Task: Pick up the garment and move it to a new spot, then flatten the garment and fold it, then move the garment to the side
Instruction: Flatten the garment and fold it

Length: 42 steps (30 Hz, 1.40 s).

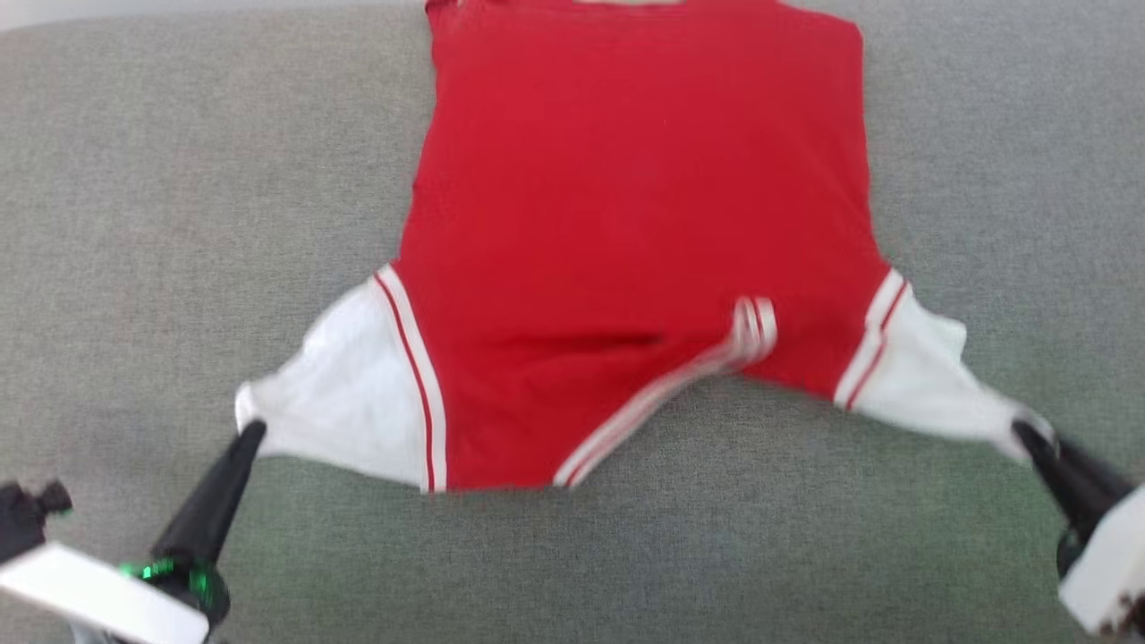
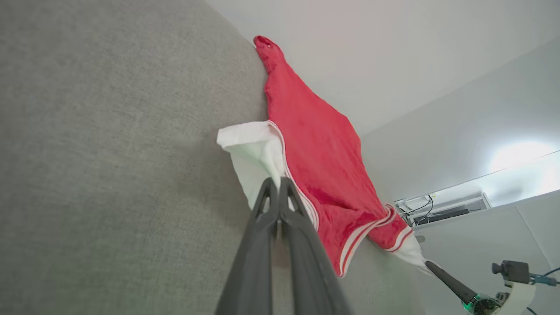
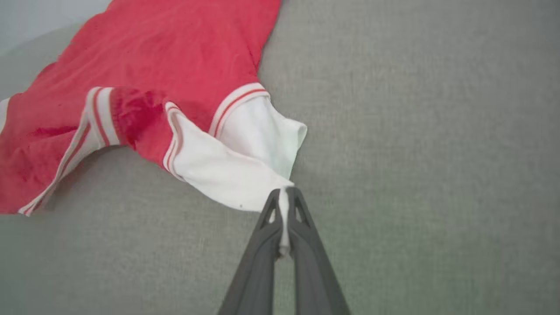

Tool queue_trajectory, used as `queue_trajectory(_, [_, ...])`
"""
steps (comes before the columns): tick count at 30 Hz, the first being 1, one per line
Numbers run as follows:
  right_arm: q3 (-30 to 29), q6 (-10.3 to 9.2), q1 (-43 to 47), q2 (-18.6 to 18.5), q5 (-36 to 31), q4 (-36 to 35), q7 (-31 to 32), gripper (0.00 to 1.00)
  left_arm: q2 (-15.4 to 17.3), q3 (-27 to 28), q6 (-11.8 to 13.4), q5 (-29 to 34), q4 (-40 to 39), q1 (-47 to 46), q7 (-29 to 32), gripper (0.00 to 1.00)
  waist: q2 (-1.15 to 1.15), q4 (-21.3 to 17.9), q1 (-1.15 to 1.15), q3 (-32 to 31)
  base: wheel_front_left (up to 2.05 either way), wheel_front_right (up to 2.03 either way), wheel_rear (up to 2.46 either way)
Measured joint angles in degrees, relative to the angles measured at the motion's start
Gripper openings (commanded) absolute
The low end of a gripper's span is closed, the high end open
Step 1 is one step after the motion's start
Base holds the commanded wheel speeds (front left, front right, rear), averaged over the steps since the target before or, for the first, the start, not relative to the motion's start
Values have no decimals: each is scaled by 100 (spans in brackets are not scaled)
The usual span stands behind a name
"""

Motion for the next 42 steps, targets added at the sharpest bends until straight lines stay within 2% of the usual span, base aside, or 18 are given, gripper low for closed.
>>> queue_trajectory(7, [-408, 0, 889, 56, 213, -21, 164, 0, -60, 281, 0, -36, -76, 864, -1, 0, 0, -4, 0, -87, 0, 0, 0])
queue_trajectory(12, [-590, 0, 999, 32, 182, 29, 51, 0, -59, 309, 0, 77, -137, 1227, -1, 0, 0, -4, 0, -65, 0, 0, 0])
queue_trajectory(22, [-138, 0, 726, -22, -185, 717, 26, 0, -291, -234, 0, 512, 240, 737, -9, 0, 0, 86, 0, -20, 0, 0, 0])
queue_trajectory(31, [122, 0, 458, 56, -366, 1192, -109, 0, -365, -453, 0, 533, 510, 450, -9, 0, 0, 62, 0, 52, 0, 0, 0])
queue_trajectory(32, [125, 0, 444, 59, -367, 1207, -127, 15, -361, -450, 0, 533, 520, 448, -9, 0, 0, 52, 0, 54, 0, 0, 0])
queue_trajectory(33, [74, 0, 429, 102, -363, 1217, -149, 45, -360, -448, 0, 533, 524, 448, -9, 0, 0, 41, 0, 54, 0, 0, 0])
queue_trajectory(34, [9, 0, 419, 157, -349, 1207, -167, 100, -361, -447, 0, 533, 522, 448, -9, 0, 0, 31, 0, 53, 0, 0, 0])
queue_trajectory(39, [-358, 0, 394, 189, -298, 726, -126, 100, -338, -412, 0, 577, 447, 454, -9, 0, 0, 49, 0, 37, 0, 0, 0])
queue_trajectory(42, [-722, 0, 231, 30, -308, 189, 113, 100, -342, -435, 0, 631, 334, 449, -9, 0, 0, 114, 0, 50, 0, 0, 0])
